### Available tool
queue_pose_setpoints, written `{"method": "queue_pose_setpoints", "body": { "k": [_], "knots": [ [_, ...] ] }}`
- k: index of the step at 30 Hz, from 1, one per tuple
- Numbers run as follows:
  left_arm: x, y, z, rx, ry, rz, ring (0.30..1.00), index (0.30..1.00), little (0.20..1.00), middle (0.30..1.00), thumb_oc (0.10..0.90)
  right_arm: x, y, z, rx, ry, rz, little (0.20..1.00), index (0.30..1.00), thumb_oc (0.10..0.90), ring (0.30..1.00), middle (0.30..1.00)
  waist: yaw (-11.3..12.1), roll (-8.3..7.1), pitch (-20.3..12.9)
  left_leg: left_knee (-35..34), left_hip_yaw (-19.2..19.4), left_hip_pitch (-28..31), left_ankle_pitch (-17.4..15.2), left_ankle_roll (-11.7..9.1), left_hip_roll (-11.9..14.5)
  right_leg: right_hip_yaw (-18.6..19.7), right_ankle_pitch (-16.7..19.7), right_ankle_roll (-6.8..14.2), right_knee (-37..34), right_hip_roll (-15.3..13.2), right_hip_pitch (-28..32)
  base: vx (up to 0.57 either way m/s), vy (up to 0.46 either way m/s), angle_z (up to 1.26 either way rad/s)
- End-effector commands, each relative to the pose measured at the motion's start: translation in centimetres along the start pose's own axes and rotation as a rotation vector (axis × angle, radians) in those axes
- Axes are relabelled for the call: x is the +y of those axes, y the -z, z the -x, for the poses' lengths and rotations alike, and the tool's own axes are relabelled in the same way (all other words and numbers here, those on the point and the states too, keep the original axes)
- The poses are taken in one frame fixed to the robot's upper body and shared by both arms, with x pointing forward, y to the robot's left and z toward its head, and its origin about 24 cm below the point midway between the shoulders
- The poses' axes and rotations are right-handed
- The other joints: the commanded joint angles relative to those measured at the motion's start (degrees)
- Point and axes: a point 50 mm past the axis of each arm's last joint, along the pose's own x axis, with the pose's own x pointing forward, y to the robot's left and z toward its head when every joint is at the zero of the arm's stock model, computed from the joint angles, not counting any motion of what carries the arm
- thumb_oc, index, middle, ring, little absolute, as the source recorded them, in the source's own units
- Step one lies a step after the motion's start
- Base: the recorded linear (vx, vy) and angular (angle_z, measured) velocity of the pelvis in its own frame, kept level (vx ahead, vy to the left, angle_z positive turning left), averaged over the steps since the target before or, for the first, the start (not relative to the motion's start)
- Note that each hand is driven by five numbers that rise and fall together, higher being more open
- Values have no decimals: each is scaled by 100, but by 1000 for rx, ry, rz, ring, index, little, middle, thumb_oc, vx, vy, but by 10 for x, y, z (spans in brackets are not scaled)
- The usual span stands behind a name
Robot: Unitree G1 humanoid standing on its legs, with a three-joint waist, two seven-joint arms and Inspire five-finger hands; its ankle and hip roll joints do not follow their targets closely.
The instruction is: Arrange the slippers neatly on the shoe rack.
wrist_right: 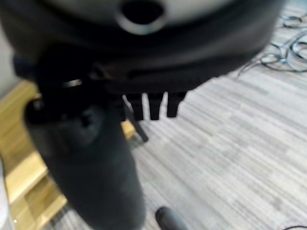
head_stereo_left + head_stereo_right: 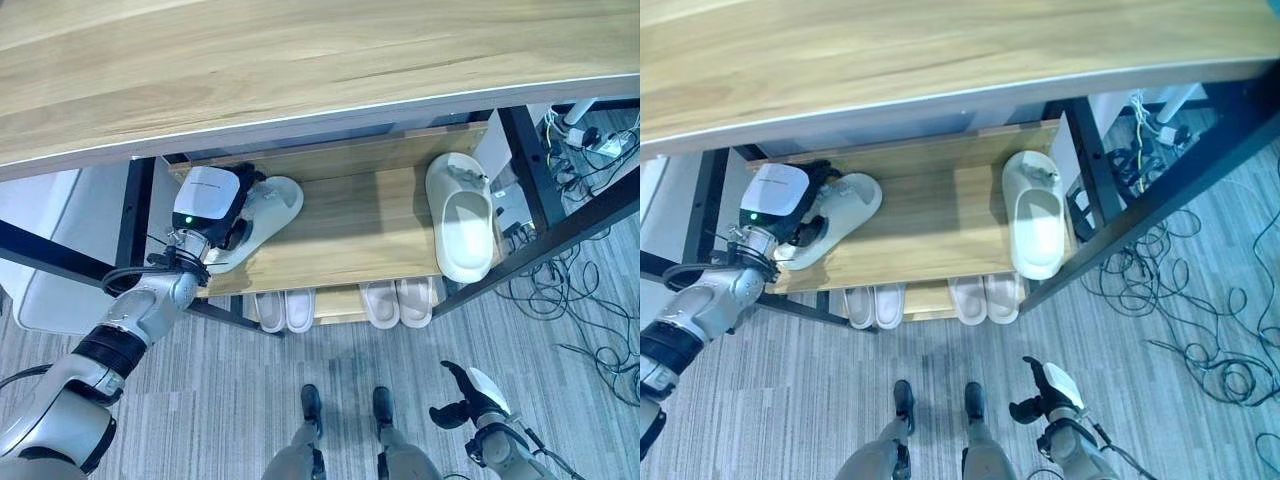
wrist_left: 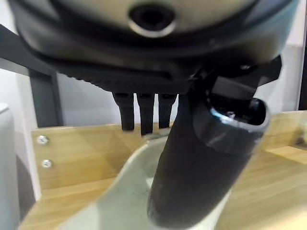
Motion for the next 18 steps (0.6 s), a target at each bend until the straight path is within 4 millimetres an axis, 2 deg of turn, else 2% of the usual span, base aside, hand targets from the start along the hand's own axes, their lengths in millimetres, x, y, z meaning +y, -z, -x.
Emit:
{"method": "queue_pose_setpoints", "body": {
  "k": [1, 7, 12, 17, 18],
  "knots": [
    [64, -13, -41, -56, -271, 0, 300, 300, 300, 300, 400, -22, 1, 3, -64, 71, 24, 900, 900, 800, 900, 900, -73, -87, -216, 10, -41, 388, -567, -32, -335, 299, -46, 555, 334, -285, -387, 0, 0, 0],
    [49, -29, -38, -76, -246, 121, 300, 300, 300, 300, 400, -21, 6, 5, -37, 68, 34, 900, 900, 800, 900, 900, -94, -20, -253, 10, 7, 484, -582, -42, -342, 328, -70, 556, 303, -281, -288, 5, -6, -3],
    [30, -46, -29, -63, -246, 309, 300, 300, 300, 300, 400, -14, 13, 10, -1, 66, 9, 900, 900, 800, 900, 900, -97, 45, -319, 10, 37, 626, -591, -72, -342, 308, -111, 550, 241, -265, -99, 6, -26, 0],
    [22, -56, -23, -38, -272, 435, 300, 300, 300, 300, 400, -15, 15, 11, 5, 76, -2, 900, 900, 800, 900, 900, -109, 101, -349, 10, 52, 702, -582, -101, -315, 321, -131, 542, 198, -255, 1, -3, -40, -1],
    [21, -60, -22, -14, -304, 514, 300, 300, 300, 300, 400, -15, 15, 12, 8, 85, -12, 900, 900, 800, 900, 900, -132, 121, -344, 10, 58, 724, -567, -111, -295, 323, -143, 528, 196, -243, 23, -27, -78, -1]
  ]
}}
